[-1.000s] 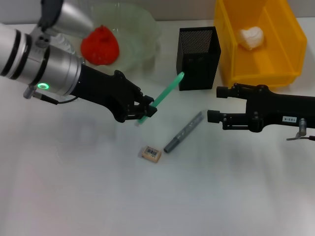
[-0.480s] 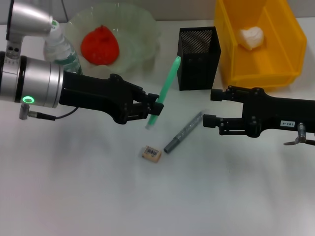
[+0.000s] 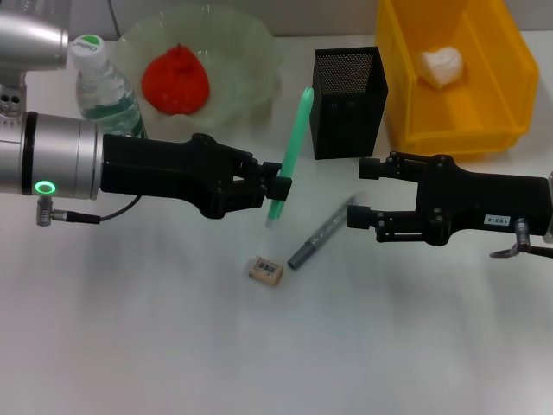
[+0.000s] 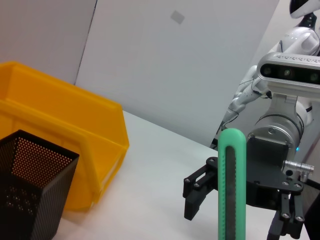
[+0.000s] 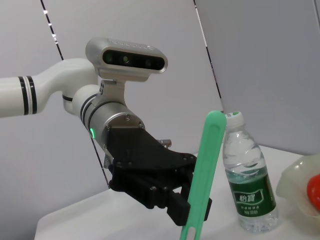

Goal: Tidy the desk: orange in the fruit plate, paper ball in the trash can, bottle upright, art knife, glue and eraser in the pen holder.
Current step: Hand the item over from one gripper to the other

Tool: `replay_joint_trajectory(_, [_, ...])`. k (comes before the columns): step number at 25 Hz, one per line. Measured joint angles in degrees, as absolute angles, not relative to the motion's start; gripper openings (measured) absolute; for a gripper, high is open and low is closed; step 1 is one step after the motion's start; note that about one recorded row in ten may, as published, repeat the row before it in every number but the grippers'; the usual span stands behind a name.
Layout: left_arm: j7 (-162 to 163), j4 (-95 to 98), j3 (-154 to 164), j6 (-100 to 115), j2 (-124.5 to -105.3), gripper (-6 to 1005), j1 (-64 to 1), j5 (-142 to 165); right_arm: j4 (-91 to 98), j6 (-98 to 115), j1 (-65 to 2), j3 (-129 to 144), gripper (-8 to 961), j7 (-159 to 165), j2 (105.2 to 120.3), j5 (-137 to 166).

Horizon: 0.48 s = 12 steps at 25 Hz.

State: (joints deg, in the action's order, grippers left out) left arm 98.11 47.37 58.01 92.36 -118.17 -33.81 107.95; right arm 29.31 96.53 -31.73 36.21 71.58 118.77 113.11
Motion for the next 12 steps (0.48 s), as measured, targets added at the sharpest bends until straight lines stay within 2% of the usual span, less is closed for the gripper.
replay_joint_trajectory(12, [98.9, 46.8, 57.9, 94.2, -118.20, 221, -33.2, 105.5, 29.2, 96.7, -31.3, 36.0, 827, 68.5, 118.75, 113.1])
